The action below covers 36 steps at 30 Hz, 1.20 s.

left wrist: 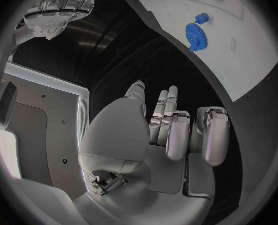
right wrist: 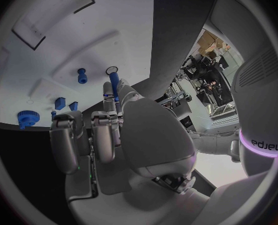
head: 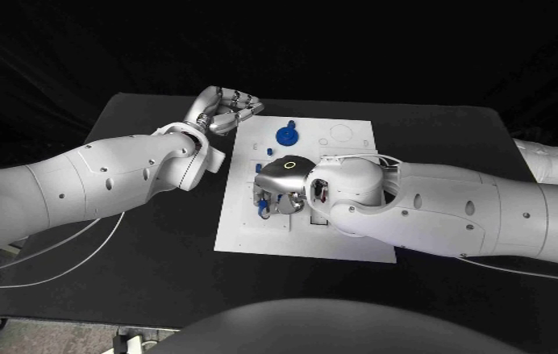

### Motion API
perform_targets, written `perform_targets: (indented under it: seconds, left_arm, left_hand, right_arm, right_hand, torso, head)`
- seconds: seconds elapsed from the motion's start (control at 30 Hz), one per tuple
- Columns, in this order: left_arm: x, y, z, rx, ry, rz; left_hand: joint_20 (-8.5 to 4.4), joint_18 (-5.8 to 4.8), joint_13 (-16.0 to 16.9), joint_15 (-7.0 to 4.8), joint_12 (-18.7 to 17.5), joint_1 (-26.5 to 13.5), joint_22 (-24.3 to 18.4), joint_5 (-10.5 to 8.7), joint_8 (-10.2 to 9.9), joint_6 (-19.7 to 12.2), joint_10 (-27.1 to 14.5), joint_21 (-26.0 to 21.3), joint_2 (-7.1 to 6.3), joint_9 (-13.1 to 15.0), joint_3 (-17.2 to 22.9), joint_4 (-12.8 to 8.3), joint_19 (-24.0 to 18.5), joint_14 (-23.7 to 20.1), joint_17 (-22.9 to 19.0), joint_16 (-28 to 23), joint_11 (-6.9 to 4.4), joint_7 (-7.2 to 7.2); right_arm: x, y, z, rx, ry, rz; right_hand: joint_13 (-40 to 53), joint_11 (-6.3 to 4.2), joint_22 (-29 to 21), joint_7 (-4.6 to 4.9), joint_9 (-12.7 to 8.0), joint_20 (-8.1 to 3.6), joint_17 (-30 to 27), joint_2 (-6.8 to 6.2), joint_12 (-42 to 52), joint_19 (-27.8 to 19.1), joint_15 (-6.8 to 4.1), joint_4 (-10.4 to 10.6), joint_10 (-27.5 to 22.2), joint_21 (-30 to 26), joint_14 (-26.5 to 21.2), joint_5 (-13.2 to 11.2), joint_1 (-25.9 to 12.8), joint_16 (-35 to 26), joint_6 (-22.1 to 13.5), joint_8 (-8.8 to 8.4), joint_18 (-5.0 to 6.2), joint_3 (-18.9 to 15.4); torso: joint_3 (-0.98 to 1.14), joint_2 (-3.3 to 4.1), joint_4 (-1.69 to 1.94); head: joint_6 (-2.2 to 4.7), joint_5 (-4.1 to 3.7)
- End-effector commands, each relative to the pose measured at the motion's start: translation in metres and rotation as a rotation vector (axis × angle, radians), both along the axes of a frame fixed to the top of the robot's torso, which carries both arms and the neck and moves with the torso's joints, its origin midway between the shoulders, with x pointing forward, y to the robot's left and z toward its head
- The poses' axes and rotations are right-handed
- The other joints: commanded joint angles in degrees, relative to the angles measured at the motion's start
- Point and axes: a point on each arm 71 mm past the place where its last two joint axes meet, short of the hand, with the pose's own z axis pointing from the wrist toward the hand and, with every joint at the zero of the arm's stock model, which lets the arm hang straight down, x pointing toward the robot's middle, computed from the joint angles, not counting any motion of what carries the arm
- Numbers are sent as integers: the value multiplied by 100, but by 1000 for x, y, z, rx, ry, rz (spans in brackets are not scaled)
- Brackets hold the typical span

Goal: Assemble the parts on the task board

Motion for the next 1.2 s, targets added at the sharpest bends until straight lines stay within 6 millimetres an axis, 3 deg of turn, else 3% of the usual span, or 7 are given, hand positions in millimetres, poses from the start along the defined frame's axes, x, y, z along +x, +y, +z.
perform_targets:
  seconds: [0.03,0.1,0.4,0.53,1.2]
  left_arm:
    - [-1,-3,0,-3,-5,-20]
    - [-1,-3,0,-3,-5,-20]
    - [-1,-3,0,-2,-5,-20]
    - [0,-3,0,-3,-5,-21]
    - [0,-1,0,-1,-5,-17]
  left_hand:
    - [-23,-1,-5,-27,-15,-11,1452,35,-30,21,-15,-22,47,-5,-38,-4,472,474,1199,-33,-35,-4]
    - [-23,-1,-5,-27,-15,-11,1452,35,-30,21,-15,-22,47,-5,-38,-4,472,474,1199,-33,-35,-4]
    - [-23,-1,-5,-27,-15,-11,1452,35,-30,21,-15,-22,47,-5,-38,-4,472,474,1199,-33,-35,-4]
    - [-23,-1,-5,-27,-15,-11,1452,35,-30,21,-15,-22,47,-5,-38,-4,472,474,1199,-33,-35,-4]
    - [-23,-1,-5,-27,-15,-11,1452,35,-30,21,-15,-22,47,-5,-38,-4,472,474,1199,-33,-35,-4]
  right_arm:
    - [-1,1,-2,-26,1,18]
    - [-1,0,-2,-31,3,15]
    - [-1,-2,-4,-52,28,-4]
    - [-1,-3,-5,-55,25,-7]
    - [-1,-7,-6,-85,32,-18]
  right_hand:
    - [-5,19,1508,-40,38,-13,1507,-12,-32,599,-11,4,-40,26,597,19,62,24,42,29,-40,40]
    - [-5,19,1508,-40,38,-13,1507,-12,-32,599,-11,4,-40,26,597,19,62,24,42,29,-40,40]
    - [-4,25,1508,-33,33,-12,1507,-22,-32,599,-10,23,-59,26,597,17,39,24,29,15,-40,37]
    - [-3,23,1508,-34,33,-12,1507,-6,-30,599,-9,26,-63,26,597,17,44,24,29,11,-40,50]
    - [-3,32,1508,-25,22,-10,1507,-54,-33,599,-6,44,-111,26,597,14,23,24,-4,-23,-40,38]
  torso:
    - [1,-5,-4]
    - [-2,-2,8]
    - [1,-1,-8]
    - [1,4,9]
    - [-2,-2,-6]
  head:
    - [0,-29]
    - [0,-52]
    - [0,-69]
    - [0,-100]
    - [0,-133]
